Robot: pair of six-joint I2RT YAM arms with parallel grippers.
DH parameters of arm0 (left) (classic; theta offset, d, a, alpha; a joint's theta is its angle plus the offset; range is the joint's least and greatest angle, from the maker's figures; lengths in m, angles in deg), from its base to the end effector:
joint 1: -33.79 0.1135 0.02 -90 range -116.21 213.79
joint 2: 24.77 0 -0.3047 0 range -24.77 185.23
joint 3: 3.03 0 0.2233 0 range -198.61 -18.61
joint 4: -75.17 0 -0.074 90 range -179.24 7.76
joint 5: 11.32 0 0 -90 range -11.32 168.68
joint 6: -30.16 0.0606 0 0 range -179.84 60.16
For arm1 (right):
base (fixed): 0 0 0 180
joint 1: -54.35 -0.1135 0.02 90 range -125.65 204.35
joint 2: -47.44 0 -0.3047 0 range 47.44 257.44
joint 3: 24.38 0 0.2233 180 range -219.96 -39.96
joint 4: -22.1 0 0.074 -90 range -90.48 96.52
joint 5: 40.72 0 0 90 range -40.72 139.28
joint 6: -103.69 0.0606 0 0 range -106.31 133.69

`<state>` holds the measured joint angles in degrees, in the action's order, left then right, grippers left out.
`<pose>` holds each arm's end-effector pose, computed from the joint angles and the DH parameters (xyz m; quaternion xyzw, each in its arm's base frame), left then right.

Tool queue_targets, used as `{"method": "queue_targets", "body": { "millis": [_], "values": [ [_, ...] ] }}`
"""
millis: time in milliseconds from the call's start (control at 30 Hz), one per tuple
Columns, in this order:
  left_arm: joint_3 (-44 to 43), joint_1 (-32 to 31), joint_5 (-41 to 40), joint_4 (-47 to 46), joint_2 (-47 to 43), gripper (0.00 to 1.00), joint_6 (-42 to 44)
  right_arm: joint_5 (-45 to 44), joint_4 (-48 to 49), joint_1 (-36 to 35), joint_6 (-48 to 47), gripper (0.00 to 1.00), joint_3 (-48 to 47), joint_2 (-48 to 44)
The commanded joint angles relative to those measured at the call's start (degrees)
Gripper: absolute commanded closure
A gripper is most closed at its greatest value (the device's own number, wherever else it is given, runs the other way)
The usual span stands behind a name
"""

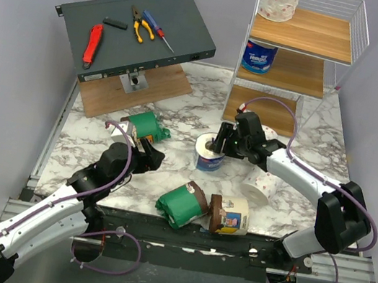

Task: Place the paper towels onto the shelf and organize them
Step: Pick up the paper towel from the center of the board.

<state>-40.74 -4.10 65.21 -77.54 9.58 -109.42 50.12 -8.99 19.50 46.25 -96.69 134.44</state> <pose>0.0977 -0.0582 0.2446 -0.1484 0.8217 -0.3032 0.4591 0.2571 0.1801 0.2647 -0.0213 0.9262 0.2145 0.3093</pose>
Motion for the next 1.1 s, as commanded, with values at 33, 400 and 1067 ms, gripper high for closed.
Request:
{"method": "queue_targets", "body": {
  "millis": [33, 400, 1067],
  "values": [
    [-0.91, -0.19, -0.92, -0.61, -0.37, 0.23, -0.31, 1.67, 0.81, -0.04, 1.16, 0.43, 1.50, -1.50],
    [-1.07, -0.17, -0.45, -0.72, 0.19, 0.23, -0.52, -3.30, -2.74, -0.04, 4.68, 0.71, -0.83, -7.43],
    [-0.97, -0.25, 0.38, -0.11, -0.54, 0.23, -1.09, -28.25, -29.37, 5.78, 18.69, 0.99, -29.27, -14.43]
  ]
}}
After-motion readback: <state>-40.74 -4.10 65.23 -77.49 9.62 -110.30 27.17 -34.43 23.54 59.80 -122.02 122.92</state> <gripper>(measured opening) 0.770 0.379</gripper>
